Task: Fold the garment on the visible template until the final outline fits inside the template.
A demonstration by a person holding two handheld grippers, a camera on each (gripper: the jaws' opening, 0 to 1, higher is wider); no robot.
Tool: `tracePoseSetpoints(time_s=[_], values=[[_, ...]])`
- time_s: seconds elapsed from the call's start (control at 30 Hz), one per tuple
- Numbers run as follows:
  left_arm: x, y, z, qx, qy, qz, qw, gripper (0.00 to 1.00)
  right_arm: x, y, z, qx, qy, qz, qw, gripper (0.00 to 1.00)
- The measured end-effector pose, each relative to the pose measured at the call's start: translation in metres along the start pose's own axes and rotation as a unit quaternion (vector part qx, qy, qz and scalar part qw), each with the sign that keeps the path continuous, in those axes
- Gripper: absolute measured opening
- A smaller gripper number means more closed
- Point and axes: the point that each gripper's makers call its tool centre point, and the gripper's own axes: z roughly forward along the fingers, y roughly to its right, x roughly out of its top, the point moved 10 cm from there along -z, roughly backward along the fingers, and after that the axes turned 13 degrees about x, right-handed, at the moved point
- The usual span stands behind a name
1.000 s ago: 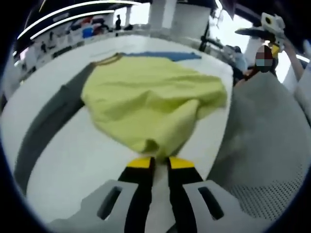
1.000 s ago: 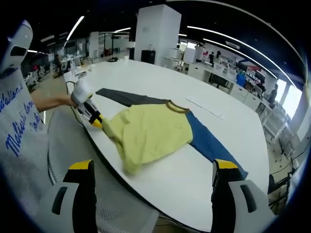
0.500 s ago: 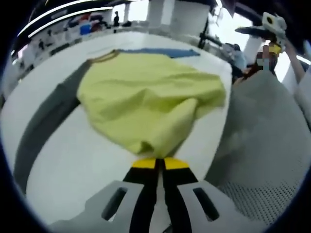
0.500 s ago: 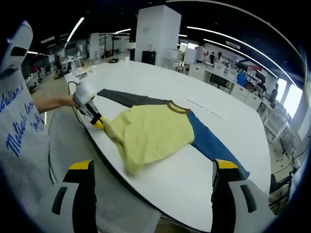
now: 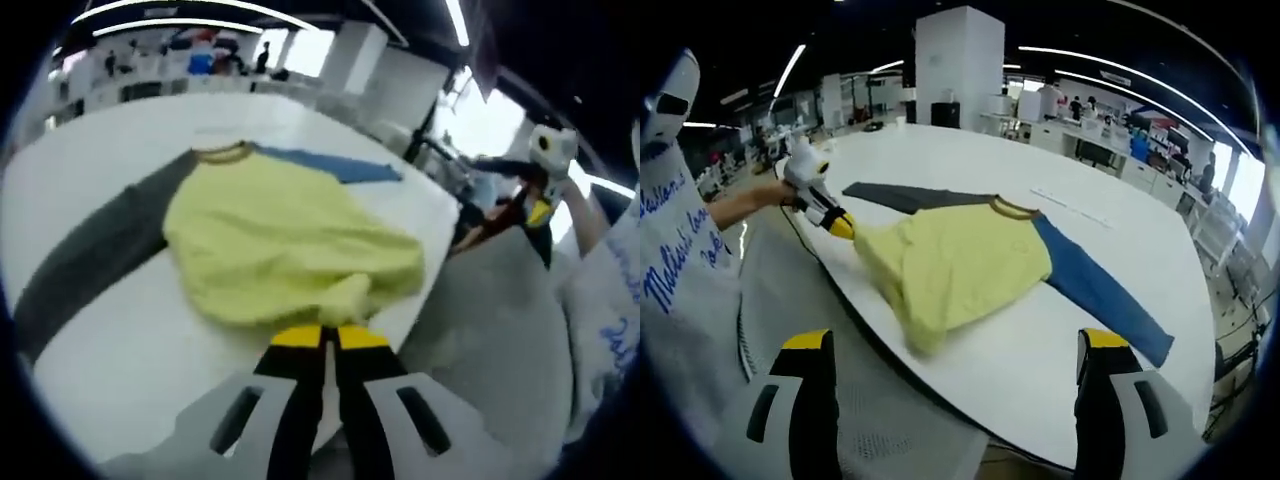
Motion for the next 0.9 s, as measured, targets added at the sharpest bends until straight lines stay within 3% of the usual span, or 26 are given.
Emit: tracePoseSetpoints(time_s=[0.23,0.47,0.73,0.9], values=[[0.042,0.014,-0.015,-0.023,0.078,-0.012,0.9966,0.00,-0.005,-0.002,0.020,0.024,-0.015,0.002,0.9996,0.90],[0.068,0.016,-0.021,-0.032,0.132,-0.034,0.9901,0.00,-0.008,-0.008,0.038,0.058,-0.013,0.008,0.9982,0.80],[0.092,0.015,-0.017,-0.027,0.156,-0.029,0.9870,0.00,-0.009,-0.014,0.051,0.084,0.000,0.024,0.9962,0.73],[0.114,0.019,-0.011,-0.031,0.174,-0.020,0.9840,0.00,-0.008,-0.019,0.061,0.100,-0.011,0.024,0.9947,0.67]])
